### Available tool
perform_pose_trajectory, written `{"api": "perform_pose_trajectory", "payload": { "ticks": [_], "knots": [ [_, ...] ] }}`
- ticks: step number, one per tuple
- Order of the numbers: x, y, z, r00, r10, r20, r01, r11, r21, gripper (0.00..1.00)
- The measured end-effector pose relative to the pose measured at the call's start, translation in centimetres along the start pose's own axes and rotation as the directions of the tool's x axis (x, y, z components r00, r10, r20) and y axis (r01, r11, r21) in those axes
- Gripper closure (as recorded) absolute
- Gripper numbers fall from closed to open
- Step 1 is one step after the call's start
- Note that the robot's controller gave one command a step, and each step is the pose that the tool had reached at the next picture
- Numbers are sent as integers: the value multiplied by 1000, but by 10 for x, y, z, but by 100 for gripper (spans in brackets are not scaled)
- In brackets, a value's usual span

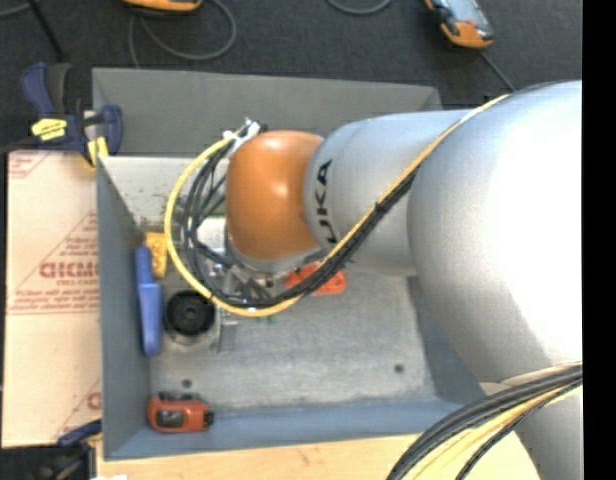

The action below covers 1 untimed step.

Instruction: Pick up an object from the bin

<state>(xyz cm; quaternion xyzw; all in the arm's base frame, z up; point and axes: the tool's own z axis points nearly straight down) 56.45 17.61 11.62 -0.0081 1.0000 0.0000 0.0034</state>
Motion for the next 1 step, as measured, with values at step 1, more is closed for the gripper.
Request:
{"api": "perform_pose_trajectory", "payload": {
  "ticks": [1],
  "knots": [
    [5,12,29,991,-132,-4,132,991,-3,0]
  ]
}}
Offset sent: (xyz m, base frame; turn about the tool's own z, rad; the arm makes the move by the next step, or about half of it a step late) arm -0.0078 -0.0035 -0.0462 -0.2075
